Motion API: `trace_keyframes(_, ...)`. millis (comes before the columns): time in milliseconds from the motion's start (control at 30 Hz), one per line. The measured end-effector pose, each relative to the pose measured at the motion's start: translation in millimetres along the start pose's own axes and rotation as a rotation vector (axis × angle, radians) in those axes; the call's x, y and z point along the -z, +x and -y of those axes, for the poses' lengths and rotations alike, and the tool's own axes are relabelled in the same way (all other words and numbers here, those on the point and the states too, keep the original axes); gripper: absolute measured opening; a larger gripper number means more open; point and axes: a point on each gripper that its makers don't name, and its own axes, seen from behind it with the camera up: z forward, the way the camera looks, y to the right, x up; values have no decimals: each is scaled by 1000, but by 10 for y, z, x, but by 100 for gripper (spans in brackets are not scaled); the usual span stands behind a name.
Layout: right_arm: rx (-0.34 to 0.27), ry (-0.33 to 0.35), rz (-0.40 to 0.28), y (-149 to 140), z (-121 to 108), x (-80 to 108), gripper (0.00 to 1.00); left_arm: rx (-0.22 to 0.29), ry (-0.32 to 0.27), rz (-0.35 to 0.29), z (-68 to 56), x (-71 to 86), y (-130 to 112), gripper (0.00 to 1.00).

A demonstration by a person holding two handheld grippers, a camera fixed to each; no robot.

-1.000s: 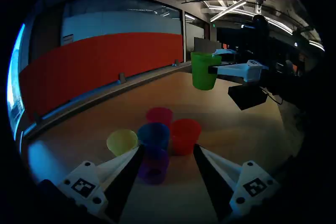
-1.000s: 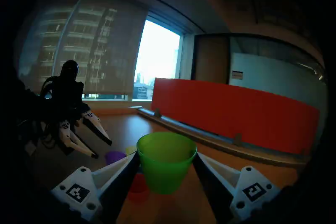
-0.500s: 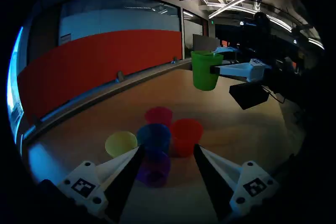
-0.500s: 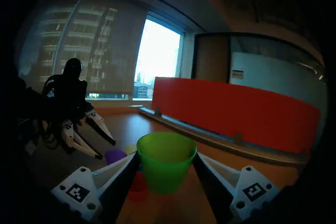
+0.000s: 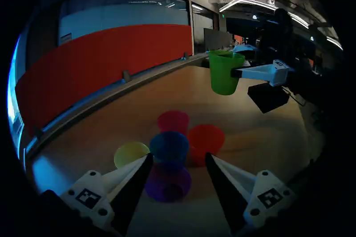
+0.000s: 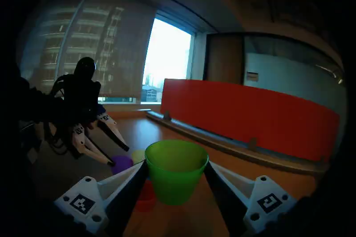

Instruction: Pour water

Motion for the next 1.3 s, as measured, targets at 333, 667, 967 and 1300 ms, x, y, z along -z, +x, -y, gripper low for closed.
trace_keyframes(333, 0, 1, 4, -28, -24, -10, 91, -28, -11, 35, 92, -143, 71, 86)
trace_keyframes(667, -4, -3, 9, -58, -70, -6, 91, -32, -35, 65, 150, -256, 110, 86)
trace_keyframes(967, -3, -3, 11, -64, -94, -6, 91, -37, -52, 94, 190, -306, 106, 86)
trace_keyframes(1300, 2, -1, 13, -66, -102, -1, 91, -51, -68, 137, 201, -391, 59, 86)
